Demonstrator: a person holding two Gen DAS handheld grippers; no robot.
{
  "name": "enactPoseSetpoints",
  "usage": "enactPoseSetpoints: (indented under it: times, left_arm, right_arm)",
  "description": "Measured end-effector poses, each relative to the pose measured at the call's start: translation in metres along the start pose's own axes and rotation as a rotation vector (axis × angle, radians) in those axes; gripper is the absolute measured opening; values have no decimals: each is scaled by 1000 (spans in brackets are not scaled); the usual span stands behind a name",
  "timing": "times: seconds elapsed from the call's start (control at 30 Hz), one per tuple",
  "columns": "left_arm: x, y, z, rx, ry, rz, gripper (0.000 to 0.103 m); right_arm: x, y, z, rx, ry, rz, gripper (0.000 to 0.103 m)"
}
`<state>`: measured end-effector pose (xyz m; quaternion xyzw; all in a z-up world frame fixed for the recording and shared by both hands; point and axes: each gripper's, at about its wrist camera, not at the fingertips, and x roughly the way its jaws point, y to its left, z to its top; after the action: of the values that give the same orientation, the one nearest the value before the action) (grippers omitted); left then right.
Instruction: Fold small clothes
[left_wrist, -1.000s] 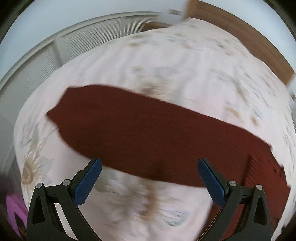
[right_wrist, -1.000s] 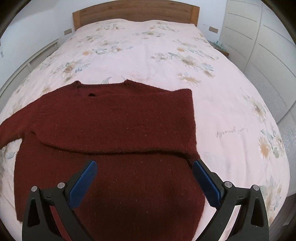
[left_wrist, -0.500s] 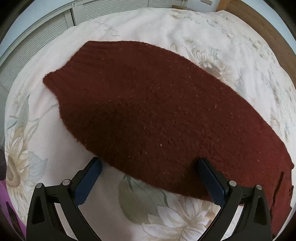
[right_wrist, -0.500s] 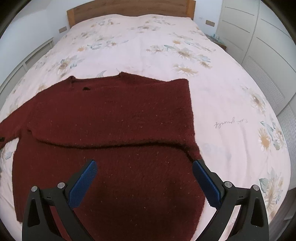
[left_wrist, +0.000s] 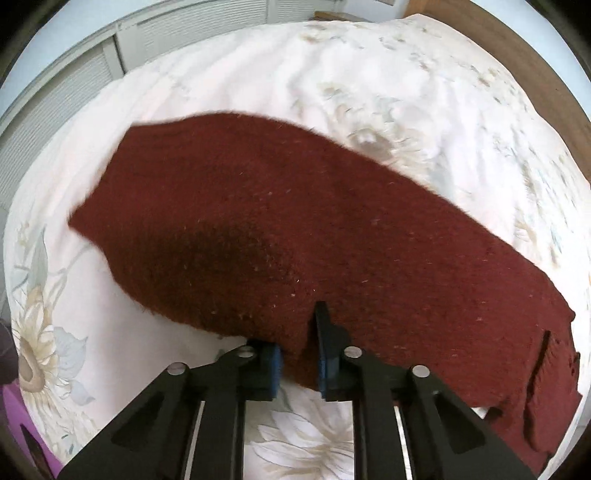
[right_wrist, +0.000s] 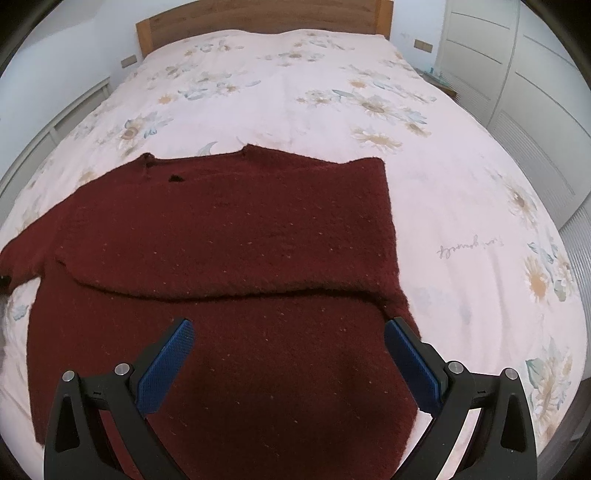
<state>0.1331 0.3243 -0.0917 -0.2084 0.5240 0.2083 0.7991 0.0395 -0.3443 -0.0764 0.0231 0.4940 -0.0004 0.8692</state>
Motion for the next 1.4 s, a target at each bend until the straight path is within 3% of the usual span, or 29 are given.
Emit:
enactPoseSetpoints:
  times: [0.27, 0.4, 0.43, 0.67, 0.83, 1.07, 1.17, 1.4]
  left_arm:
    - [-52, -55, -6, 155, -74, -30, 9]
    - [-85, -91, -29, 251, -98, -58, 9]
    - [-87, -118, -31, 288, -96, -63, 9]
    - [-103, -212, -64, 421, -91, -176, 8]
    - [-94, -285, -91, 545, -95, -251, 8]
    - [-93, -358, -133, 669, -56, -354, 8]
    - [-75, -376, -151, 705, -24, -352, 8]
    - [-24, -378, -182, 733, 75, -288, 8]
  right_arm:
    - [0, -1, 1, -3, -10, 17, 103]
    - [0, -6, 2, 11, -18, 24, 103]
    - [-1, -7, 3, 14, -21, 27, 103]
    - [-5, -16, 7, 27, -34, 35, 103]
    - [-14, -28, 15, 27, -57, 17, 103]
    - [-20, -43, 20, 50, -70, 3, 103]
    - [-17, -47, 16, 58, -59, 4, 103]
    - [-3, -49, 2, 67, -14, 9, 103]
